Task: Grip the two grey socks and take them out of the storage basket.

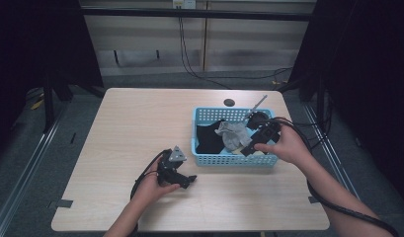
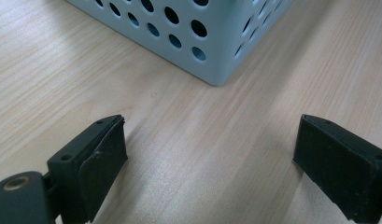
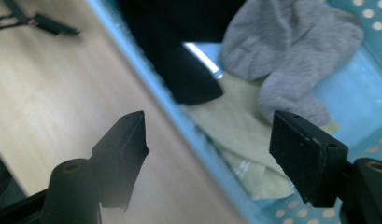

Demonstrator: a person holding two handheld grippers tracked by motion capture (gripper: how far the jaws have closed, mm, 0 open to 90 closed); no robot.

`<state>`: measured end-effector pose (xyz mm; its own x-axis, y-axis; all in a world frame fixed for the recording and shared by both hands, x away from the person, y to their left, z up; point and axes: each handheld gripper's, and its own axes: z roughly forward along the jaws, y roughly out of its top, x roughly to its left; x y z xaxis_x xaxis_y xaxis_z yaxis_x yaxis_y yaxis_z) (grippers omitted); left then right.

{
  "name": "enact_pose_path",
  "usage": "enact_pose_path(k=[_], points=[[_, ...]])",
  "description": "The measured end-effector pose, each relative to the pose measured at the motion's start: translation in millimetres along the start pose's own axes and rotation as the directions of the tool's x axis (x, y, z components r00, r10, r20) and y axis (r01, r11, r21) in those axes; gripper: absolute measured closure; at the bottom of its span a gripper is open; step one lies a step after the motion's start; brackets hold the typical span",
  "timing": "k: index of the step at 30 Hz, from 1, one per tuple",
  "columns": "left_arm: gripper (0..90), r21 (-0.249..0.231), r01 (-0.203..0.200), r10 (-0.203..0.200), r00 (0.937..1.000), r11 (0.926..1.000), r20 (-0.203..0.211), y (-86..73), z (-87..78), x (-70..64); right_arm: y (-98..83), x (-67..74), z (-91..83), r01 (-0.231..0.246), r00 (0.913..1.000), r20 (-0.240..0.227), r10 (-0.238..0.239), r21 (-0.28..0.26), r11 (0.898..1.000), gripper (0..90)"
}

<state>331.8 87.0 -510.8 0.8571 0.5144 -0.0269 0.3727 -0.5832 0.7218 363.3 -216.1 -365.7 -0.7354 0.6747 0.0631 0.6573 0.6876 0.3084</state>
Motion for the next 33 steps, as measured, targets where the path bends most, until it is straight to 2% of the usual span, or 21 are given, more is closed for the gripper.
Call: enact_pose_path(k=[3,4,5,7,11,12,17,19,21,23,25,26,28,33], points=[[8.7,0.001,0.0,0.0,1.0,1.0,0.0,0.0,0.0,0.0,5.2,-13.0,10.7,-0.04,0.999,0.019,0.04,-0.007,0.999,27.3],[8.6,0.001,0.001,-0.001,1.0,1.0,0.0,0.1,-0.1,0.0,8.1,-20.8,19.1,-0.059,0.9978,0.032,0.059,-0.008,0.998,28.4],[8.6,0.001,0.001,-0.001,1.0,1.0,0.0,0.1,-0.1,0.0,8.1,-20.8,19.1,-0.059,0.9978,0.032,0.059,-0.008,0.998,28.4],[8.7,0.002,0.001,-0.001,1.0,1.0,0.001,0.1,-0.1,-0.1,11.5,-30.7,31.9,-0.081,0.9954,0.051,0.081,0.004,0.997,28.4],[8.6,0.003,0.002,-0.002,1.0,1.0,0.001,0.1,-0.1,-0.1,13.3,-39.5,44.2,-0.09,0.9934,0.072,0.089,0.012,0.996,29.0],[8.6,0.002,0.001,-0.001,1.0,1.0,0.002,0.1,-0.1,-0.1,14.1,-44.6,52.7,-0.102,0.9908,0.092,0.099,0.028,0.994,30.6],[8.6,0.002,0.003,-0.003,1.0,1.0,0.002,0.0,0.0,-0.2,15.6,-55.9,68.6,-0.124,0.9871,0.105,0.121,0.026,0.992,33.4],[8.6,0.001,0.003,-0.003,1.0,1.0,0.003,0.0,0.0,-0.2,16.2,-56.5,70.2,-0.123,0.9875,0.103,0.119,0.03,0.992,34.5],[8.5,0.003,0.004,-0.004,1.0,1.0,0.003,0.1,-0.1,-0.2,18.5,-57.4,73.0,-0.113,0.986,0.125,0.11,0.017,0.993,34.5],[8.5,0.002,0.003,-0.003,1.0,1.0,0.004,0.0,0.0,-0.2,21.9,-55.8,71.6,-0.116,0.987,0.11,0.117,-0.014,0.993,33.0],[8.5,0.002,0.004,-0.004,1.0,1.0,0.004,0.0,0.0,-0.2,24.0,-54.5,71.3,-0.11,0.9883,0.104,0.112,-0.017,0.994,32.6],[8.5,0.001,0.003,-0.003,1.0,1.0,0.004,0.0,0.1,-0.2,28.4,-51.3,74.0,-0.088,0.9908,0.101,0.09,-0.027,0.996,32.6],[8.5,0.0,0.004,-0.004,1.0,1.0,0.004,-0.1,0.2,-0.2,32.5,-48.9,77.8,-0.075,0.9911,0.108,0.077,-0.026,0.997,32.2],[8.4,0.002,0.004,-0.004,1.0,1.0,0.004,0.0,0.1,-0.2,41.2,-45.4,86.7,-0.07,0.9936,0.084,0.075,-0.063,0.996,32.3]])
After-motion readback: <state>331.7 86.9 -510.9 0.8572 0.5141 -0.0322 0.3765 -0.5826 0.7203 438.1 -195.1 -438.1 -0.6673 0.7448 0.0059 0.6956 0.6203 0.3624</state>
